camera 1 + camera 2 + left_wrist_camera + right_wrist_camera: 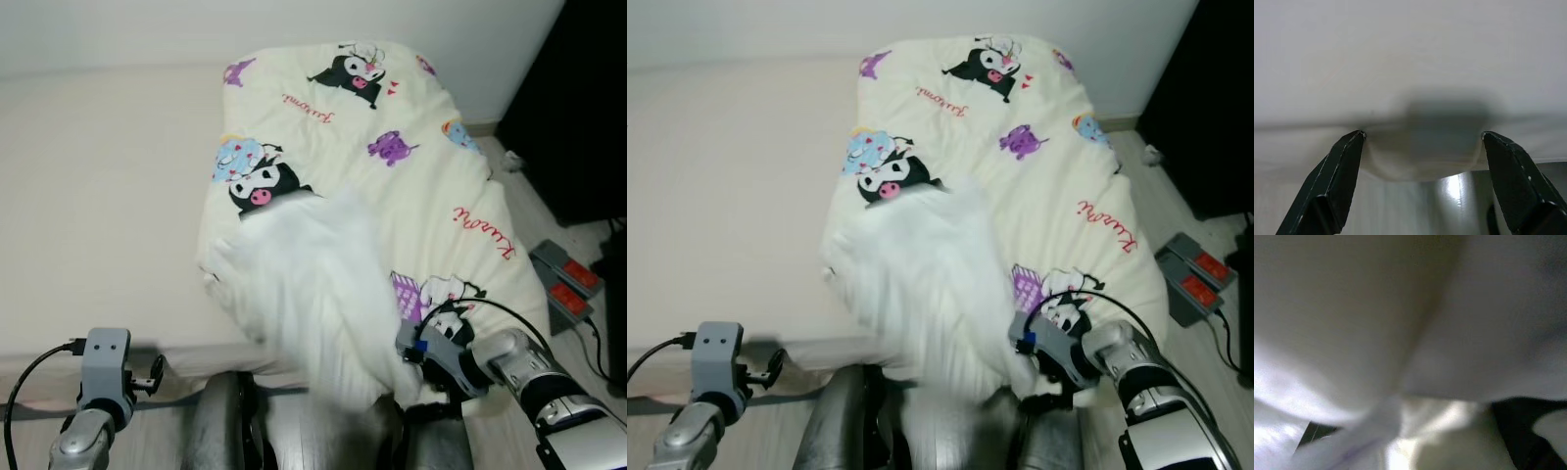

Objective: Clean up the room

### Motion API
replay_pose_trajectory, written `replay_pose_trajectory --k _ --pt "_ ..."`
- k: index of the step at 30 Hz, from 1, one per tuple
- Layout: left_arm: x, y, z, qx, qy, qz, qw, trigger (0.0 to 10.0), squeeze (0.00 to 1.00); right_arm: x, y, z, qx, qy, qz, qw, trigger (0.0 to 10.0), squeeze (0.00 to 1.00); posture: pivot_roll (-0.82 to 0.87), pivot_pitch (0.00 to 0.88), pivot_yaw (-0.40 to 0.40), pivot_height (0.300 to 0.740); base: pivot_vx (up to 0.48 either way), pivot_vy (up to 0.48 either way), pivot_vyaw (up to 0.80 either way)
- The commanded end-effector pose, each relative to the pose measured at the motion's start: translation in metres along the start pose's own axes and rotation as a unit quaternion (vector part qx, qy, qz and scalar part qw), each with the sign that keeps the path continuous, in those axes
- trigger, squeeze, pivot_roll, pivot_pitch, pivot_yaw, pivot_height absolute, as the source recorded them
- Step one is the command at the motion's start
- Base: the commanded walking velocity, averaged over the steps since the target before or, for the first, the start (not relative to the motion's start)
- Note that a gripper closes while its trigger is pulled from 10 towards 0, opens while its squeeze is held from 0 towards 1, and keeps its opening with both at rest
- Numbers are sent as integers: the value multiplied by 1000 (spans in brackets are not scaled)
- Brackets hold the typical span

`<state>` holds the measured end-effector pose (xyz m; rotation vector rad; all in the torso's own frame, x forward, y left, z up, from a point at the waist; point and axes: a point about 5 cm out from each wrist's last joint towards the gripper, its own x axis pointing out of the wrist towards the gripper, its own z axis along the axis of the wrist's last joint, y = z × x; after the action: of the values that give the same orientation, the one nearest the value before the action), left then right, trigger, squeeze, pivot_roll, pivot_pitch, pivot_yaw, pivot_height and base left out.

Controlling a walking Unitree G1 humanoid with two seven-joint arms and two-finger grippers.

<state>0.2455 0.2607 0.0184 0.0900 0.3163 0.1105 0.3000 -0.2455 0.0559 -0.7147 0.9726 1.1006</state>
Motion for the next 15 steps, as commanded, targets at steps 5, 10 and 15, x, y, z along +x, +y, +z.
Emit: replay_pose_trajectory --k 5,10,15 --pt "-7 -6 -20 -5 38 -4 999 10000 0 -1 14 -50 41 108 -8 993 10000 0 126 252 26 535 0 0 0" --pt "-6 -12 -21 -7 40 -10 999 10000 0 -10 -2 -37 57 30 -105 992 10000 0 122 250 23 535 0 0 0" --pt "-5 -15 -21 -8 39 -13 999 10000 0 -20 -16 -6 137 -175 -140 965 10000 0 118 246 21 535 0 0 0"
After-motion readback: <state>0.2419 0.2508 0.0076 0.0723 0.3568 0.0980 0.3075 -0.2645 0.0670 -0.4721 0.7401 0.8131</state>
